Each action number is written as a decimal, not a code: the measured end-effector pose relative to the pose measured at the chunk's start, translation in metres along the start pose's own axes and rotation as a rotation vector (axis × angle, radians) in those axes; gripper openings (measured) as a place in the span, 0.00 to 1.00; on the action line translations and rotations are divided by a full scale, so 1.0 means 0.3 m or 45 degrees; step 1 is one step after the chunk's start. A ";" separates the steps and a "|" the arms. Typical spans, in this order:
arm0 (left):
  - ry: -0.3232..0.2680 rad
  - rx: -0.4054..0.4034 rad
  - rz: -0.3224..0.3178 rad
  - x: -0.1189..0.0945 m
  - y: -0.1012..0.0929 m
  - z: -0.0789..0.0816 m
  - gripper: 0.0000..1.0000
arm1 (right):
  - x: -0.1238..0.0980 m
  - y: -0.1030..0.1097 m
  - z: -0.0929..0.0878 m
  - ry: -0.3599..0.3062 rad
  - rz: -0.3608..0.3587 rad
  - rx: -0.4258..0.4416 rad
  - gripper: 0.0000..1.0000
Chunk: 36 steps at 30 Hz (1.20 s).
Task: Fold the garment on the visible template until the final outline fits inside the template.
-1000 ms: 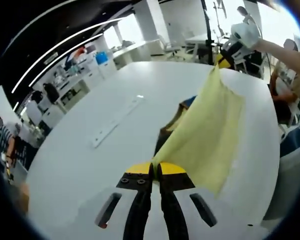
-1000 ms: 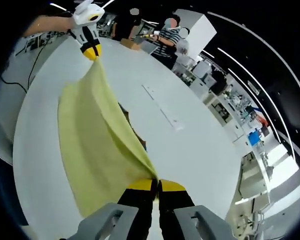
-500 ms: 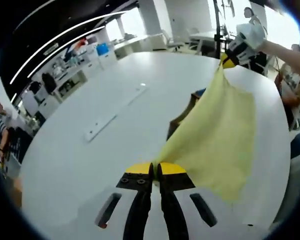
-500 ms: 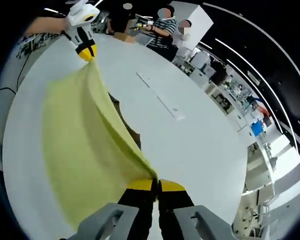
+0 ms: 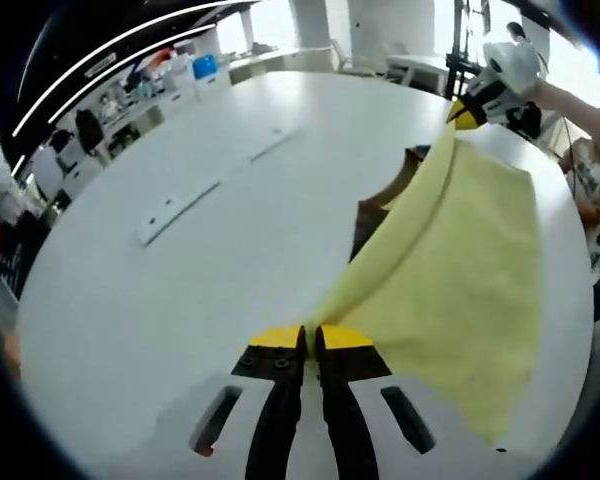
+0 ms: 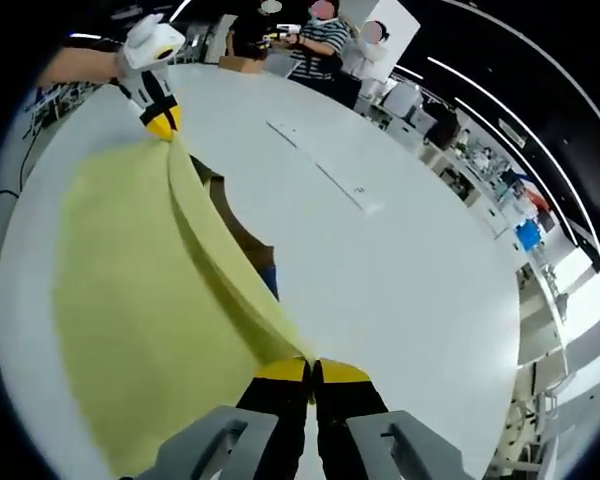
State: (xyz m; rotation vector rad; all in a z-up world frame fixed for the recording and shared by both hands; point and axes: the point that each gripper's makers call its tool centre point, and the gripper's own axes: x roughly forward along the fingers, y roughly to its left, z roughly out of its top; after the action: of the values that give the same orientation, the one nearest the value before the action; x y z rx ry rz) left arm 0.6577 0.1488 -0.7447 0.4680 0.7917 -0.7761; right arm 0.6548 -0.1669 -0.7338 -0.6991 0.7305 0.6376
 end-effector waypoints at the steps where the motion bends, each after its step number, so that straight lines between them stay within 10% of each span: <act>1: 0.001 -0.005 -0.001 0.005 0.001 -0.004 0.03 | 0.005 0.000 -0.003 0.002 0.001 0.001 0.00; 16: -0.033 -0.039 0.013 0.009 0.021 -0.005 0.09 | 0.041 0.018 -0.034 0.019 0.045 0.097 0.00; 36: -0.067 0.177 0.010 -0.065 -0.005 -0.005 0.17 | -0.036 0.028 -0.049 -0.009 0.056 0.123 0.11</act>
State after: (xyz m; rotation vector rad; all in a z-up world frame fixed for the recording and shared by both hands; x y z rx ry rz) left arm 0.6469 0.1571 -0.7307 0.5719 0.6891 -0.8366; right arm 0.6370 -0.1758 -0.7365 -0.5931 0.7665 0.6409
